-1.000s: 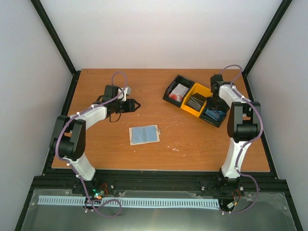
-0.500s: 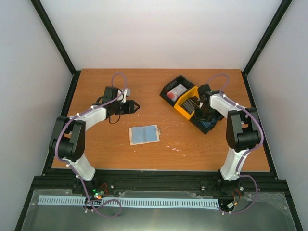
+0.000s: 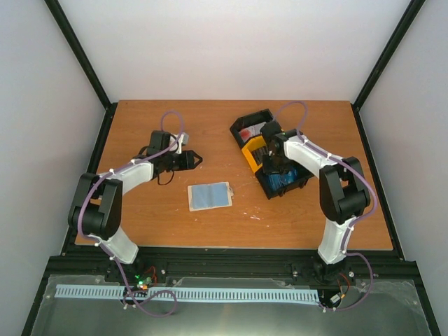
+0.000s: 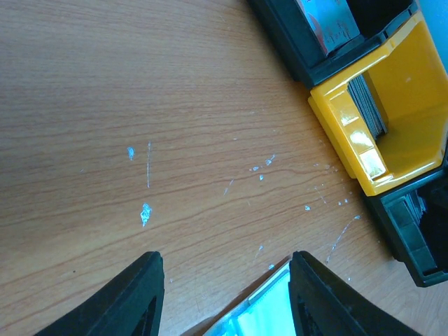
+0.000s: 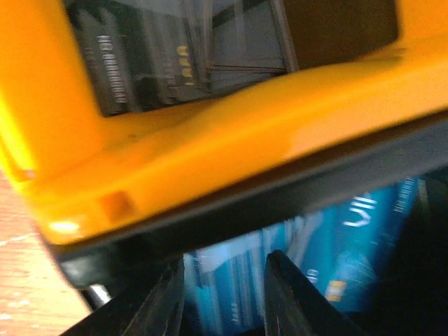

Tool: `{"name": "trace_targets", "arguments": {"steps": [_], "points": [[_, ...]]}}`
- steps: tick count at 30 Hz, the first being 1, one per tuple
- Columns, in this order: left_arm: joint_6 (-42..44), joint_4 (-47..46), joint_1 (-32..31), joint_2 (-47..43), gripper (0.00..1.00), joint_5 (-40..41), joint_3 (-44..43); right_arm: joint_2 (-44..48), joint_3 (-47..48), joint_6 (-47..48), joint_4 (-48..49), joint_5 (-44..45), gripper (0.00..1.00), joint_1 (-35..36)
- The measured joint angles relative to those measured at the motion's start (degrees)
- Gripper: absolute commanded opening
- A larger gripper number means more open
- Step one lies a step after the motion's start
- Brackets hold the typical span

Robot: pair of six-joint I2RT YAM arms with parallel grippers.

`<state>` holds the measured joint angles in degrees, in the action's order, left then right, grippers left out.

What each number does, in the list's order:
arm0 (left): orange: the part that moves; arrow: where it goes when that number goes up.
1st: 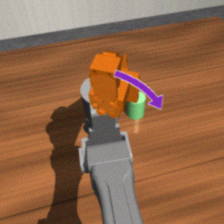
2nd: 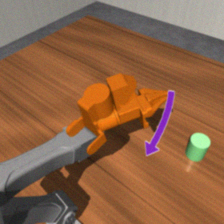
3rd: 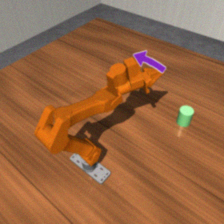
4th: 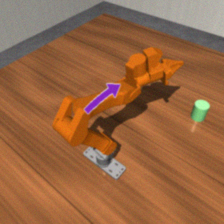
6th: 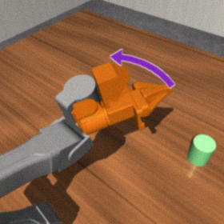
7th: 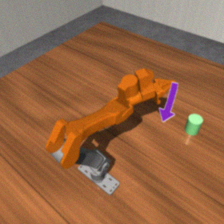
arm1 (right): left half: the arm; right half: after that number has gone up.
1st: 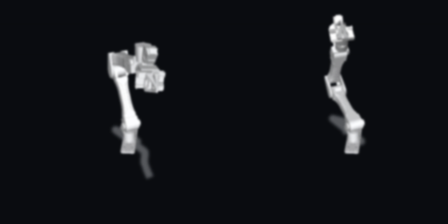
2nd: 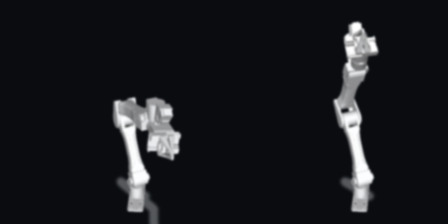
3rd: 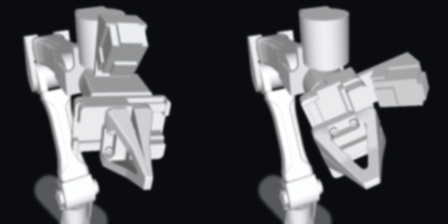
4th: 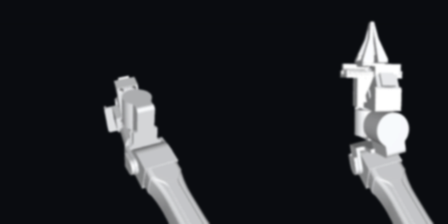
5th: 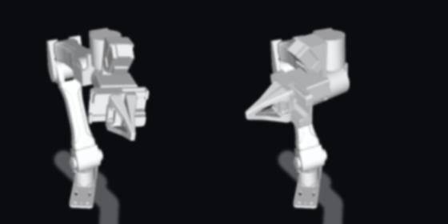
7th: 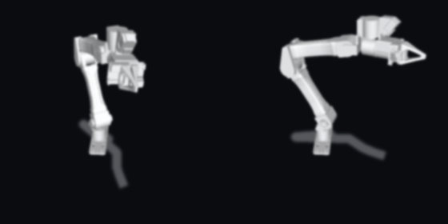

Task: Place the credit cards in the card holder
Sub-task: Move the storage box to the center of the board.

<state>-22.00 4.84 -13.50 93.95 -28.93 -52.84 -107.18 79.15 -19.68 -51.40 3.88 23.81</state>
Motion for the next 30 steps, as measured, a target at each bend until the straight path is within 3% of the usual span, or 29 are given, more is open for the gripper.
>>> {"name": "trace_targets", "arguments": {"steps": [5,11,21,30], "points": [[-0.55,-1.09,0.00,-0.68,0.50,-0.13,1.84,1.51,-1.40,0.61,-1.55,4.59,0.39,-1.92],[-0.04,-0.22,0.00,-1.16,0.50,0.33,2.10,3.21,-3.52,1.18,-1.64,4.35,0.42,-6.29],[2.08,4.87,0.00,-1.22,0.50,2.73,1.44,2.12,-3.52,1.18,-0.83,2.78,0.45,-7.39],[2.08,6.01,0.00,-1.25,0.50,3.85,1.44,-1.42,-3.50,0.50,1.51,2.38,0.42,-7.58]]}}
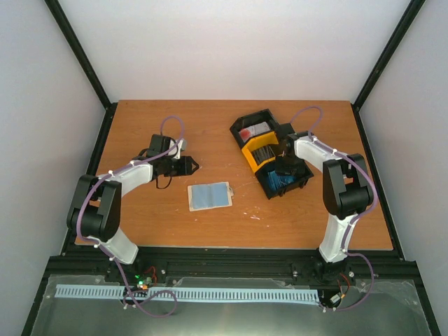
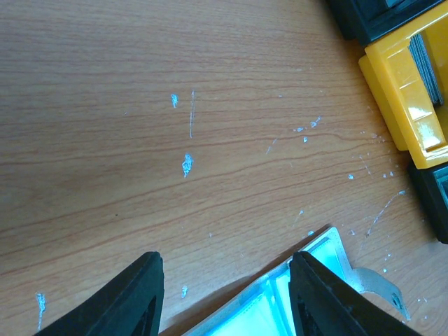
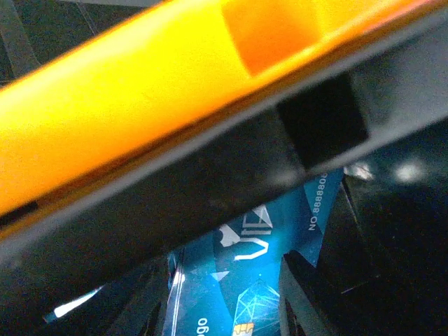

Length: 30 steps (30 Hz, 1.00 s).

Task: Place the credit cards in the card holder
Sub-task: Move the storage box to the center of the board.

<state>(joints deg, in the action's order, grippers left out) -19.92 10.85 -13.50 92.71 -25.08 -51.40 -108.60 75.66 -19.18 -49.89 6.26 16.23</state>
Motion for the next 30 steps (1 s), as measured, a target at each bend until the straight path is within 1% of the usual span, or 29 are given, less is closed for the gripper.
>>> {"name": "trace_targets", "arguments": {"steps": [2,11,17,25,30], "points": [[0.00,0.00,0.00,0.00,0.50,0.09,0.00,-0.24,0.04,-0.48,0.26,0.37,0.38,-0.04],[0.07,0.02,0.00,0.00,0.50,0.39,0.00,-0.26,0.07,-1.42,0.48,0.85,0.35,-0.57],[0.07,0.02,0.00,0.00,0.50,0.46,0.00,-0.26,0.07,-2.01,0.57,0.74,0.35,-1.81],[0.07,0.02,0.00,0.00,0.50,0.52,0.00,-0.24,0.09,-2.34,0.87,-1.01,0.40,-4.24],[0.07,0.02,0.00,0.02,0.50,0.68,0.00,-0.24,0.09,-2.47,1.36,-1.60,0.37,-4.81]]}}
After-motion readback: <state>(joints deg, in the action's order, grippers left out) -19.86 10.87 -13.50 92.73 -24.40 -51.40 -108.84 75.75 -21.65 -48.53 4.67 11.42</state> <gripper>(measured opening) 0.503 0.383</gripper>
